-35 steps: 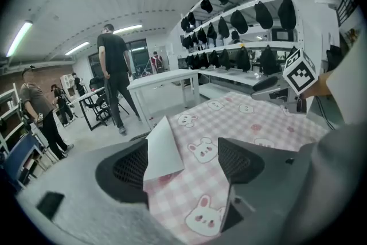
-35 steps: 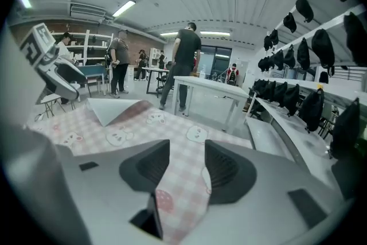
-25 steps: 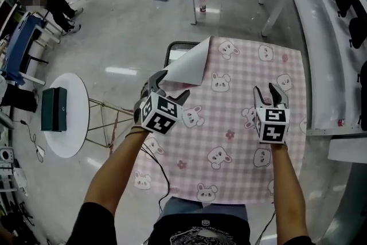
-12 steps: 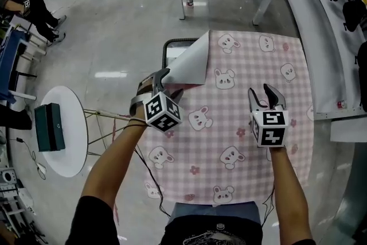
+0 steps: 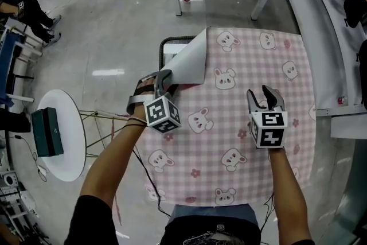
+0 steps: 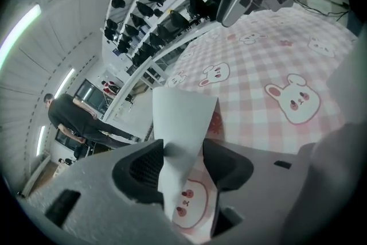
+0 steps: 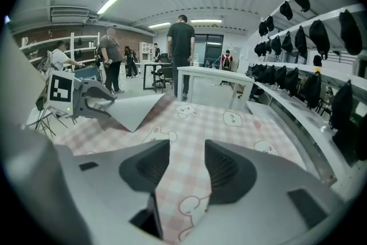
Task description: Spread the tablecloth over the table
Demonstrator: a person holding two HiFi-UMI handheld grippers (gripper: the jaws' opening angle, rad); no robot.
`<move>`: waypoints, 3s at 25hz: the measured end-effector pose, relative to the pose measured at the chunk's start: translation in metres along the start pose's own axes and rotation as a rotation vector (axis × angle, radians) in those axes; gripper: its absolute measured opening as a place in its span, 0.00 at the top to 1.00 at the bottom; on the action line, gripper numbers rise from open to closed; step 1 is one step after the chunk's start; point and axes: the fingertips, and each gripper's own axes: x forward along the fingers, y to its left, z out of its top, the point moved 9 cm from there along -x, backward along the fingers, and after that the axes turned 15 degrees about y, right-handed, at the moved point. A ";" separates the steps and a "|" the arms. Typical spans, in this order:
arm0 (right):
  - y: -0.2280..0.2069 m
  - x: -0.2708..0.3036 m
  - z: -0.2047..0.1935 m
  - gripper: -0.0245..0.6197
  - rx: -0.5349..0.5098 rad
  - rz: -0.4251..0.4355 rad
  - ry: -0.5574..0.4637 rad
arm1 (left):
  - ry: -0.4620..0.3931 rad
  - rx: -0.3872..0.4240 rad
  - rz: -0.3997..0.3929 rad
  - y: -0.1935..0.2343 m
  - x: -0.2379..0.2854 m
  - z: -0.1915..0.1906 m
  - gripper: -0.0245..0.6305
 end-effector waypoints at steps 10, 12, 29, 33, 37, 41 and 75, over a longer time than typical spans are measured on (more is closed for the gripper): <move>0.011 0.010 0.006 0.66 0.003 0.017 0.015 | -0.051 -0.268 -0.072 0.034 0.000 -0.013 0.72; 0.014 0.013 0.008 0.66 0.004 0.022 0.013 | -0.059 -0.327 -0.092 0.040 0.003 -0.017 0.74; 0.028 0.032 0.009 0.66 0.019 0.039 0.037 | -0.070 -0.712 -0.246 0.079 0.041 -0.055 0.83; 0.031 0.037 0.006 0.66 0.019 0.041 0.041 | -0.062 -0.765 -0.248 0.078 0.051 -0.063 0.83; 0.032 0.042 0.007 0.66 0.024 0.046 0.042 | -0.051 -0.767 -0.221 0.080 0.056 -0.063 0.81; 0.031 0.039 0.010 0.66 0.030 0.056 0.039 | -0.052 -0.778 -0.242 0.082 0.050 -0.062 0.64; -0.018 -0.176 -0.069 0.65 0.045 0.150 -0.229 | -0.232 -0.833 -0.036 -0.033 -0.242 0.027 0.58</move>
